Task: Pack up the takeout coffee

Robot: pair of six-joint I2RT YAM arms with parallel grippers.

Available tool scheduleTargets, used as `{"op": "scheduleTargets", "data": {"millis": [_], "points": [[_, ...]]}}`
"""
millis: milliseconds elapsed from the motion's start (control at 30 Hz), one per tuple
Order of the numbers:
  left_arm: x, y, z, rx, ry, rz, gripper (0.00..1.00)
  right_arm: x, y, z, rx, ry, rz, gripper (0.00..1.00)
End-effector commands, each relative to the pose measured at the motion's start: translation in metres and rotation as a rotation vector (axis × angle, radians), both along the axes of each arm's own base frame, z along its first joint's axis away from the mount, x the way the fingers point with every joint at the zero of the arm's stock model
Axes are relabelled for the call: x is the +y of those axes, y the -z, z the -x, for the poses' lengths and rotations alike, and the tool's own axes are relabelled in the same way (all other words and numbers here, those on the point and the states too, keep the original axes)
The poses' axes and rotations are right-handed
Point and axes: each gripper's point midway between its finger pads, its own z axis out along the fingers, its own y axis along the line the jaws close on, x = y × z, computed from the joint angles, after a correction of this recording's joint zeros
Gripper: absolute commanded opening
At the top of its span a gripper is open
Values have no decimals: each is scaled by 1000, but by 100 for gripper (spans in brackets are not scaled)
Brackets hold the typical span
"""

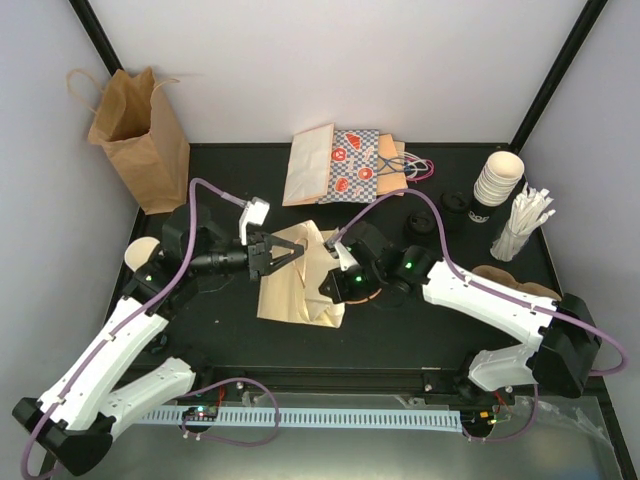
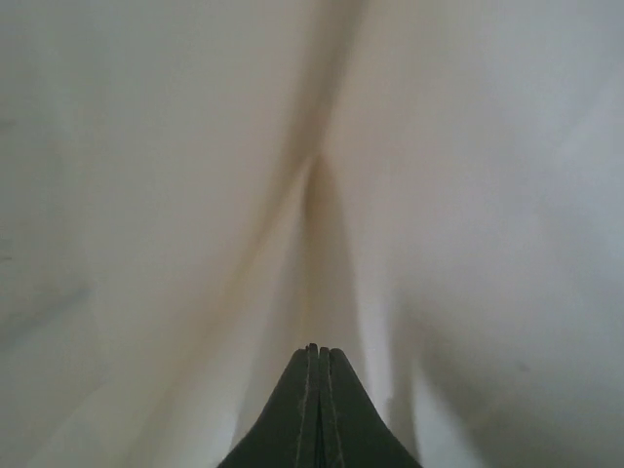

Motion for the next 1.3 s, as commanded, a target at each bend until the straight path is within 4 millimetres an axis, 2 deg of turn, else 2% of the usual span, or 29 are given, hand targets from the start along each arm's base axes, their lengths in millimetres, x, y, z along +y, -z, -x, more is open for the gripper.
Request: {"op": "scheduleTargets", "data": {"millis": [0, 200, 400, 533, 700, 967, 1267], "points": [[-5, -13, 5, -22, 47, 66, 2, 22, -21, 6, 3, -51, -135, 1], [-10, -16, 9, -3, 86, 97, 2, 34, -25, 6, 40, -54, -189, 1], [-10, -12, 11, -2, 94, 85, 2, 29, -27, -8, 21, 38, -148, 1], [-9, -7, 11, -2, 87, 65, 2, 14, -38, -22, -95, 58, -52, 1], [-8, -2, 8, -7, 66, 43, 2, -17, -47, -38, -243, 72, 127, 1], [-9, 7, 1, 12, 47, 19, 2, -29, -91, -35, -310, 75, 107, 2], [-8, 9, 1, 12, 39, 9, 1, -63, -111, -48, -417, 143, 244, 2]]}}
